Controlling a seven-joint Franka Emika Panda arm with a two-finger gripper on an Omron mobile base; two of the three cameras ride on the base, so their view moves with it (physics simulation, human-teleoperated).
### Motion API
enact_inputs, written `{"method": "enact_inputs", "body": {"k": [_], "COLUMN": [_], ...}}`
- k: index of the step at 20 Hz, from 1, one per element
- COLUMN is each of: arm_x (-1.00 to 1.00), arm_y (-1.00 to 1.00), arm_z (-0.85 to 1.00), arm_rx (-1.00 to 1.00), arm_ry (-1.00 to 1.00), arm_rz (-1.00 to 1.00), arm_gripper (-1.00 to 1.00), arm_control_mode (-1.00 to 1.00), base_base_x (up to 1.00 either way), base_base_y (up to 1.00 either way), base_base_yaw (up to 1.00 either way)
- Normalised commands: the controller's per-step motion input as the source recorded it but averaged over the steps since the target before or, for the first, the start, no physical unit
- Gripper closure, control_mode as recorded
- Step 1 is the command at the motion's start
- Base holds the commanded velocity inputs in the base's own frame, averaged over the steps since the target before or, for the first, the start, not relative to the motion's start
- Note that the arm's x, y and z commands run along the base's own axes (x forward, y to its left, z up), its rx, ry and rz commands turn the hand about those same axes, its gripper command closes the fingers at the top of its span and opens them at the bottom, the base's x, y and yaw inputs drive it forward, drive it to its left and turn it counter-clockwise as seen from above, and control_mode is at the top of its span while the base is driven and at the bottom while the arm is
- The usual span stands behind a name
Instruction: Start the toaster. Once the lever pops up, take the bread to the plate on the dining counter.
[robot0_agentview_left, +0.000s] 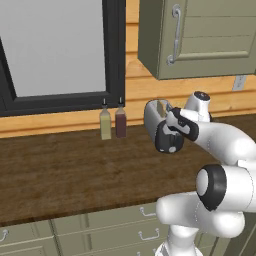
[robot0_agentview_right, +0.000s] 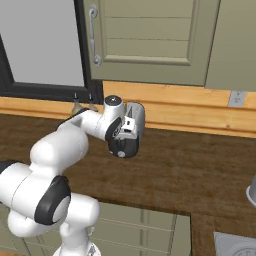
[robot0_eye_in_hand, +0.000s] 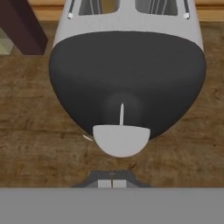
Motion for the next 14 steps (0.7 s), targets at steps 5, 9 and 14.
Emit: {"method": "enact_inputs", "body": {"k": [5, 9, 14], "arm_x": [0.11, 0.12, 0.17], "arm_y": [0.00, 0.00, -0.01], "arm_z": [-0.13, -0.11, 0.00], "arm_rx": [0.00, 0.00, 0.00], "arm_ry": [0.00, 0.00, 0.00], "arm_rz": [0.00, 0.01, 0.02], "arm_gripper": [1.00, 1.00, 1.00], "arm_control_mode": [-1.00, -1.00, -1.00], "base_base_x": [0.00, 0.00, 0.00], "base_base_y": [0.00, 0.00, 0.00], "base_base_yaw": [0.00, 0.00, 0.00]}}
